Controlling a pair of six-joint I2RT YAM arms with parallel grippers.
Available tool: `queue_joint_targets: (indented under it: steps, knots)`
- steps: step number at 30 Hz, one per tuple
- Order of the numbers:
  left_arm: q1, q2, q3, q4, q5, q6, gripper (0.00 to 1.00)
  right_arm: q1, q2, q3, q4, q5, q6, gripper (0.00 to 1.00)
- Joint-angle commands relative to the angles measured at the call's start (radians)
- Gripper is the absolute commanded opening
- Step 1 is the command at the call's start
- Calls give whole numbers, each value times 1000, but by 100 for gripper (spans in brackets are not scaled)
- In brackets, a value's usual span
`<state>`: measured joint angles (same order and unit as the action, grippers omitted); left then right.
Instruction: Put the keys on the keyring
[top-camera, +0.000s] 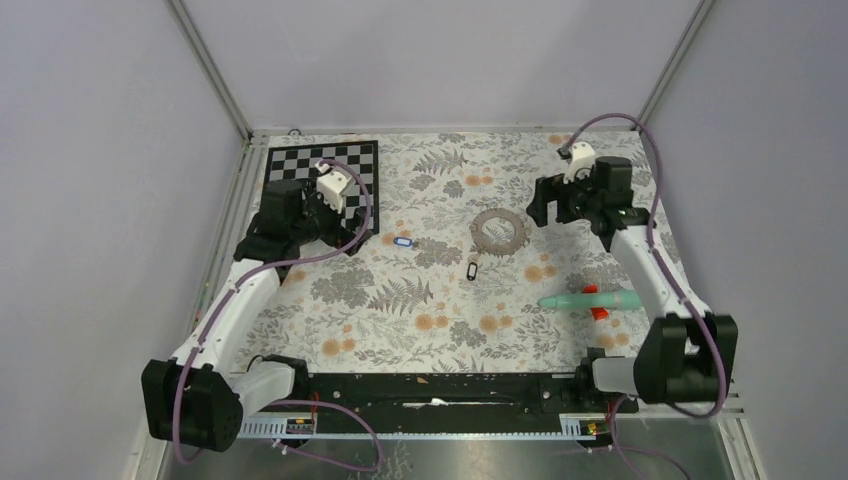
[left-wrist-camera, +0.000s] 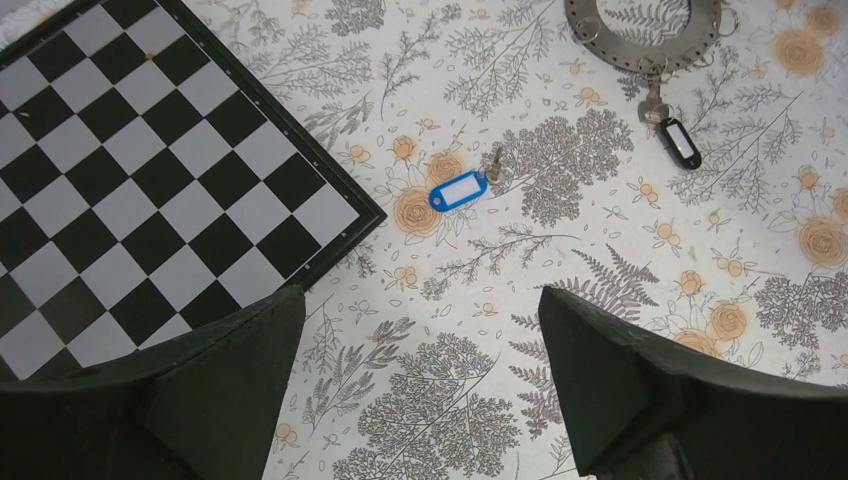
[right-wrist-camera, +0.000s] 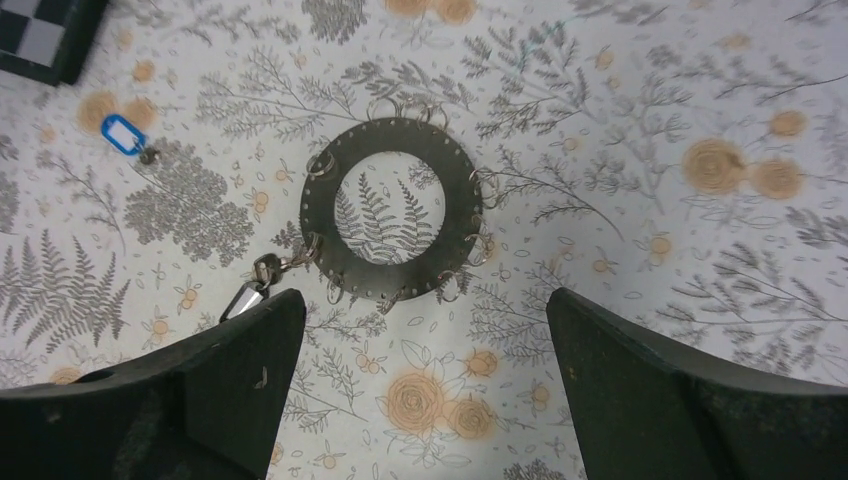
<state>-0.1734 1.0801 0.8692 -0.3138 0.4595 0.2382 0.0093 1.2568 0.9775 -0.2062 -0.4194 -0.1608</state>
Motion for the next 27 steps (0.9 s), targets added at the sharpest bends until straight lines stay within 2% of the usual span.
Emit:
queue_joint_targets:
  steps: [1,7,11,17,27]
  knots:
    - [-17,52,2,70,15,41,99,57,162,100,23,95,-48,96]
    - [-48,194,67,103,40,34,99,73,435,306,-106,65,-127,82]
    - [-72,240,77,134,60,8,99,74,552,392,-199,65,-192,74]
    - [-103,223,31,160,58,0,99,73,643,435,-300,33,-257,64]
    - [-139,205,-6,176,41,6,99,73,702,436,-332,18,-307,60]
